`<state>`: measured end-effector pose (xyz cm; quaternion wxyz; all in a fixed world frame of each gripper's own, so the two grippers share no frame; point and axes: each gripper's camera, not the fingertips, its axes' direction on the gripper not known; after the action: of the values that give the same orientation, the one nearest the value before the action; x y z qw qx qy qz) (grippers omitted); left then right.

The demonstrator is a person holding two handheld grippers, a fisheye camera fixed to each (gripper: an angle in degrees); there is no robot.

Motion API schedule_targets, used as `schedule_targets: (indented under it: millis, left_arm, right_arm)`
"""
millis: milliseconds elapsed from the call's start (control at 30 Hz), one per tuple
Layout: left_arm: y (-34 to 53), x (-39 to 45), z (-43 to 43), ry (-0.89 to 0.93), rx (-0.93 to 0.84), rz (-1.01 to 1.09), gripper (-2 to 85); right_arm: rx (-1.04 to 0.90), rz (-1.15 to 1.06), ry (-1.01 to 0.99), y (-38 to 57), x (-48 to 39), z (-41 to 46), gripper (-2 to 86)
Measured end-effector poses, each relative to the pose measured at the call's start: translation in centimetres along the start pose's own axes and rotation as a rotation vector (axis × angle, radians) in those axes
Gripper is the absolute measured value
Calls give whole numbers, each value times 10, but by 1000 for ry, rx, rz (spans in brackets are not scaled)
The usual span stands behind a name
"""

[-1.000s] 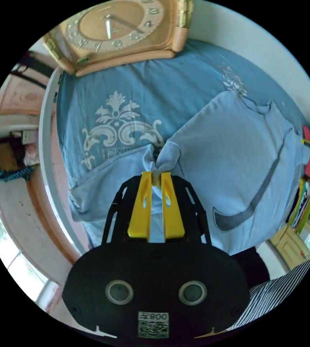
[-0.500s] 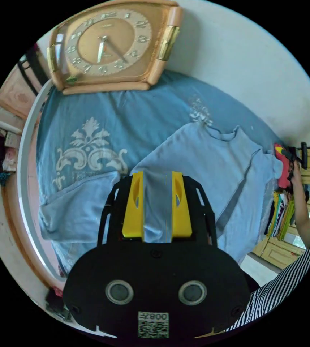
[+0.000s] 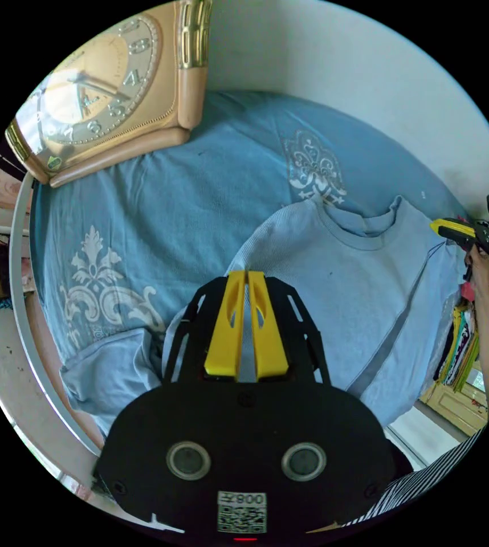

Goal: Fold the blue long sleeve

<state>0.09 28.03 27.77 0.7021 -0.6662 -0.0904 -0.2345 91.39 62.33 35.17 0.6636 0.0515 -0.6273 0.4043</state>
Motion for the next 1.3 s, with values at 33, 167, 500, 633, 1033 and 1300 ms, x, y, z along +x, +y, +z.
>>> schedule_targets:
  millis: [33, 167, 500, 633, 1033, 1300]
  left_arm:
    - [0, 1, -2, 6, 16, 5, 19]
    - [2, 5, -6, 38, 118, -8, 16]
    - [-15, 51, 28, 127, 218, 19, 70]
    - [-38, 104, 43, 176, 224, 194, 80]
    - [-106, 216, 127, 82, 113, 386, 17]
    - [-119, 239, 169, 55, 157, 322, 12]
  right_arm:
    - [47, 8, -11, 5, 5, -13, 16]
    - [82, 57, -13, 14, 22, -14, 17]
    - [132, 161, -85, 28, 57, -10, 51]
    - [185, 139, -161, 40, 65, -16, 63]
    - [49, -14, -13, 36, 56, 10, 15]
    - [85, 9, -48, 72, 93, 6, 7]
